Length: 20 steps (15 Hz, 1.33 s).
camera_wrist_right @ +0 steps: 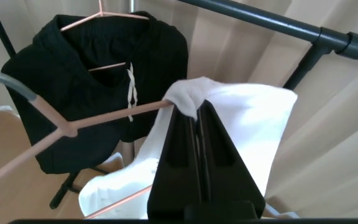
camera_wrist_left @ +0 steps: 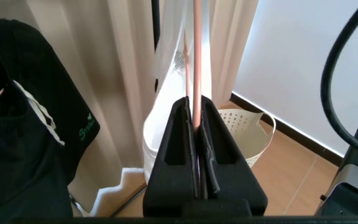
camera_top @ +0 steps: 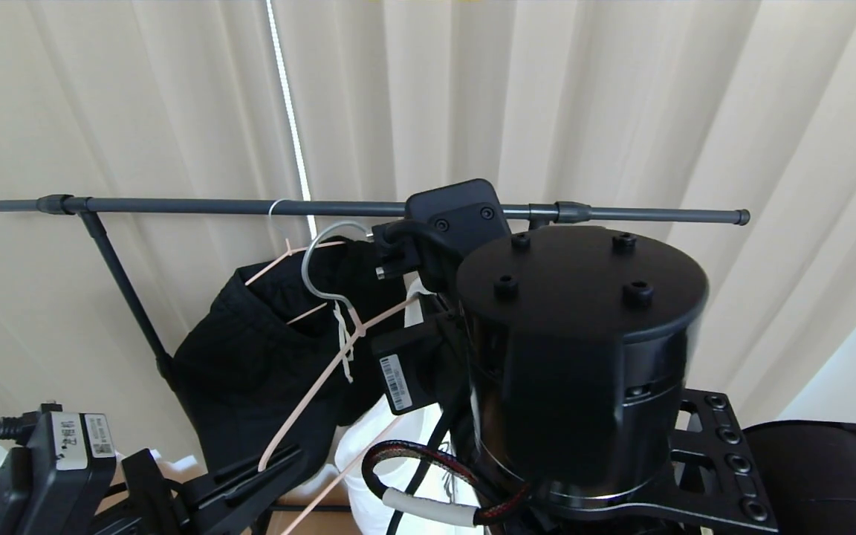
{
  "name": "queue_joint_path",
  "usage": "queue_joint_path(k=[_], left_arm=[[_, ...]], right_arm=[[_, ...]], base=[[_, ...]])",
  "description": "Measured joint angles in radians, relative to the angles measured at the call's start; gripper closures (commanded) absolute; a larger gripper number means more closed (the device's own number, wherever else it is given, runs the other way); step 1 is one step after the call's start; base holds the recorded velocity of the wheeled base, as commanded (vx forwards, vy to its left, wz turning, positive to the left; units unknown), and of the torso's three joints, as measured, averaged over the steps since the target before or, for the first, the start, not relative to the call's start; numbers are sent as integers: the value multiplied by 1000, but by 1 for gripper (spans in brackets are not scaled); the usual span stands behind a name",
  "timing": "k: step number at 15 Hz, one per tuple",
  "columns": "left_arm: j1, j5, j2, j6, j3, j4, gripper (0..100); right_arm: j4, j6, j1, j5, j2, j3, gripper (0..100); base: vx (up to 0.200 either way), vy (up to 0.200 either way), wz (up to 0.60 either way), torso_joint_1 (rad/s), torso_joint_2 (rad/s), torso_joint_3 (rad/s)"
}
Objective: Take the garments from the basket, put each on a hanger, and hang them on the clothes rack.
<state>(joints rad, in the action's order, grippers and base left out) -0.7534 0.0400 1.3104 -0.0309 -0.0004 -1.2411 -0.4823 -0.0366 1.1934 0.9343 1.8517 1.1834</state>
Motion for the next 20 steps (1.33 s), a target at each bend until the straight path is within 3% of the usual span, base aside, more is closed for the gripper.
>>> queue_joint_path(k=[5, 10, 12, 20], left_arm=[[-2, 0, 13, 0, 0, -6, 100], [-1, -1, 18, 0, 0, -8, 100], [-1, -1, 18, 0, 0, -13, 100], [27, 0, 90, 4, 0, -165, 100]], right_arm=[[-4, -13, 19, -2, 7, -19, 100], [-8, -109, 43, -6, 10, -25, 100], [-13, -162, 48, -41, -4, -34, 100], [-5, -166, 49, -146, -85, -103, 100]], base=[[0, 0, 0, 0, 0, 0], [0, 0, 0, 0, 0, 0], [0, 0, 0, 0, 0, 0], [0, 0, 0, 0, 0, 0]])
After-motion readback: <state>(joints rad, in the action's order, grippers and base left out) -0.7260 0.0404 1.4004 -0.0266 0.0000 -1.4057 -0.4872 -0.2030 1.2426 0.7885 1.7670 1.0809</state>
